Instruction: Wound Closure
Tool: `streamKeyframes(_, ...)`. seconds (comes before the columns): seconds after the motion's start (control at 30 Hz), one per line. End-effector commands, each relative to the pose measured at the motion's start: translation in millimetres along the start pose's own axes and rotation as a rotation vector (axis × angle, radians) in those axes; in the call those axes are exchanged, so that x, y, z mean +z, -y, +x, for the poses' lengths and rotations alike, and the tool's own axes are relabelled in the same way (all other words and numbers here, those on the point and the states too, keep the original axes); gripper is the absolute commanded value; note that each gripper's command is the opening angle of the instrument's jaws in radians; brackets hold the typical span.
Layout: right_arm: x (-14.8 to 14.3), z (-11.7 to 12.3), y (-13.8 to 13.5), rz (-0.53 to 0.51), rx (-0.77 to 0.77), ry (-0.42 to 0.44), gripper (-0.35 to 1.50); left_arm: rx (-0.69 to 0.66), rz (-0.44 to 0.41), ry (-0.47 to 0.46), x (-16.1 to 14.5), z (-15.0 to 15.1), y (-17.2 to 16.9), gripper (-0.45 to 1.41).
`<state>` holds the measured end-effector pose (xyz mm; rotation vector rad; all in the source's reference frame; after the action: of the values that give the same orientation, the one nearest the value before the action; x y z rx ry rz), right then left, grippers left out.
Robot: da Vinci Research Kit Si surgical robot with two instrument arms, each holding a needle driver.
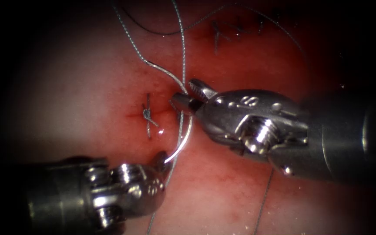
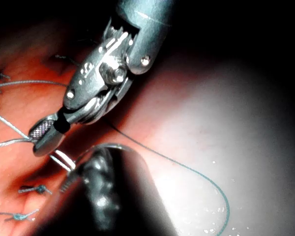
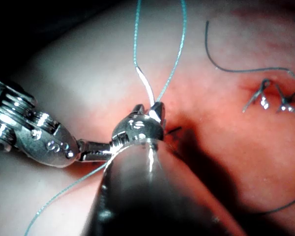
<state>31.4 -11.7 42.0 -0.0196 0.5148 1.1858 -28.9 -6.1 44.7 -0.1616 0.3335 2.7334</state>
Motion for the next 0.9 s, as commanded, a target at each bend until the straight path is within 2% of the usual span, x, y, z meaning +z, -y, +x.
streamKeyframes(0.03, 1.1, -0.4, 0.7, 0.005, -0.004, 0.003, 0.04, 0.003, 0.001, 0.002, 0.4, 0.5, -0.4, -0.45)
streamKeyframes(0.13, 1.7, -0.8, 0.5, 0.003, -0.010, 0.015, 0.09, 0.018, 0.008, 0.001, 0.1, 0.7, -0.6, -0.40)
streamKeyframes(0.17, 1.8, -0.8, 0.5, 0.002, -0.010, 0.015, 0.09, 0.025, 0.012, 0.001, 0.0, 0.7, -0.7, -0.45)
streamKeyframes(0.2, 1.8, -0.9, 0.4, 0.002, -0.011, 0.017, -0.03, 0.028, 0.015, 0.002, -0.1, 0.7, -0.8, -0.45)
streamKeyframes(0.23, 1.9, -0.9, 0.3, 0.002, -0.017, 0.017, -0.35, 0.035, 0.019, 0.002, -0.1, 0.8, -0.8, -0.45)
streamKeyframes(0.37, 1.7, -0.8, 0.2, 0.003, -0.018, 0.021, -0.35, 0.056, 0.023, 0.002, -0.2, 0.8, -0.9, -0.45)
streamKeyframes(0.4, 1.7, -0.8, 0.1, -0.003, -0.017, 0.020, -0.35, 0.060, 0.025, 0.002, -0.2, 0.8, -0.9, -0.37)
streamKeyframes(0.43, 1.6, -0.7, 0.1, -0.014, -0.010, 0.019, -0.35, 0.063, 0.025, 0.000, -0.2, 0.8, -0.9, -0.10)
streamKeyframes(0.47, 1.6, -0.7, 0.0, -0.016, -0.007, 0.011, -0.35, 0.068, 0.016, -0.010, -0.1, 0.9, -0.8, 0.34)
streamKeyframes(0.5, 1.5, -0.6, -0.1, -0.018, -0.004, 0.001, -0.35, 0.067, 0.005, -0.022, -0.1, 1.1, -0.7, 0.61)
streamKeyframes(0.53, 1.5, -0.5, -0.3, -0.019, -0.002, -0.006, -0.35, 0.066, -0.013, -0.045, -0.1, 1.2, -0.5, 0.79)
streamKeyframes(0.57, 1.4, -0.4, -0.5, -0.021, -0.001, -0.010, -0.35, 0.076, -0.045, -0.083, 0.0, 1.5, -0.3, 1.15)
streamKeyframes(0.6, 1.3, -0.3, -0.7, -0.013, 0.001, -0.021, -0.35, 0.086, -0.069, -0.112, 0.0, 1.8, 0.0, 1.25)
streamKeyframes(0.7, 1.0, 0.1, -2.0, 0.023, 0.005, -0.059, -0.35, 0.083, -0.150, -0.213, -0.3, 2.5, 0.7, 1.38)
streamKeyframes(0.77, 0.7, 0.4, -4.1, 0.130, -0.030, -0.108, -0.35, -0.017, -0.392, -0.346, -1.6, 2.5, 0.5, 1.40)
streamKeyframes(0.83, 0.7, 0.4, -5.2, 0.219, -0.060, -0.138, -0.35, -0.065, -0.464, -0.390, -2.2, 2.7, 0.7, 1.38)
streamKeyframes(0.9, 0.7, 0.3, -6.1, 0.319, -0.110, -0.159, -0.35, -0.101, -0.500, -0.412, -2.6, 3.0, 1.1, 1.26)
